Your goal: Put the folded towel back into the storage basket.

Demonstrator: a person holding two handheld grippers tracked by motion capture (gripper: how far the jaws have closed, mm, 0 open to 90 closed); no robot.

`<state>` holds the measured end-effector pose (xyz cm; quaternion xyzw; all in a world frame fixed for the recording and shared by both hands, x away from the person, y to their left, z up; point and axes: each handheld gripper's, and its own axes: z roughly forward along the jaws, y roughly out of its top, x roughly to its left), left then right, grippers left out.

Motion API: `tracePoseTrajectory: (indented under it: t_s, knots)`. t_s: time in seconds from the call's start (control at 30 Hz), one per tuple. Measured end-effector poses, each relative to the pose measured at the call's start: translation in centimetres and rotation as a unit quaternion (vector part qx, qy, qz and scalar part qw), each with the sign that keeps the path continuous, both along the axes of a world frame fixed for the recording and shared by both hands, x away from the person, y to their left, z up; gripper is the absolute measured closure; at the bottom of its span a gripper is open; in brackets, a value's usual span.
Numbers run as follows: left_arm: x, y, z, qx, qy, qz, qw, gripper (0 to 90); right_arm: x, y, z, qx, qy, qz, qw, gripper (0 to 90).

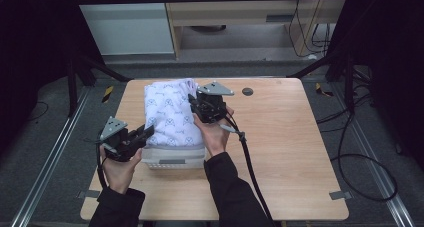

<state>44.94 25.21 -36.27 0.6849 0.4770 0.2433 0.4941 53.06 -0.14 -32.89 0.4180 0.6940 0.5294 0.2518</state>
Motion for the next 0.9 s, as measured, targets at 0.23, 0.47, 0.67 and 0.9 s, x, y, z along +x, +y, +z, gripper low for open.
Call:
tracePoseTrajectory:
  t_s: [0.23, 0.47, 0.67, 0.9]
  knots:
    - [0.6, 0.6, -0.7, 0.006, 0.009, 0.006, 0.9999, 74.3, 0.7, 0.7, -0.9, -0.004, 0.004, 0.004, 1.0, 75.3]
    - [1.3, 1.0, -1.6, 0.013, 0.02, 0.013, 0.9996, 74.3, 1.5, 1.4, -1.7, -0.012, 0.011, 0.008, 0.9998, 75.3]
    - [1.8, 1.1, -2.4, 0.02, 0.032, 0.016, 0.9991, 74.3, 2.2, 1.8, -3.0, -0.019, 0.02, 0.009, 0.9996, 75.2]
    - [2.4, 1.0, -3.3, 0.031, 0.045, 0.018, 0.9984, 74.3, 2.8, 1.9, -4.4, -0.021, 0.034, 0.007, 0.9992, 75.1]
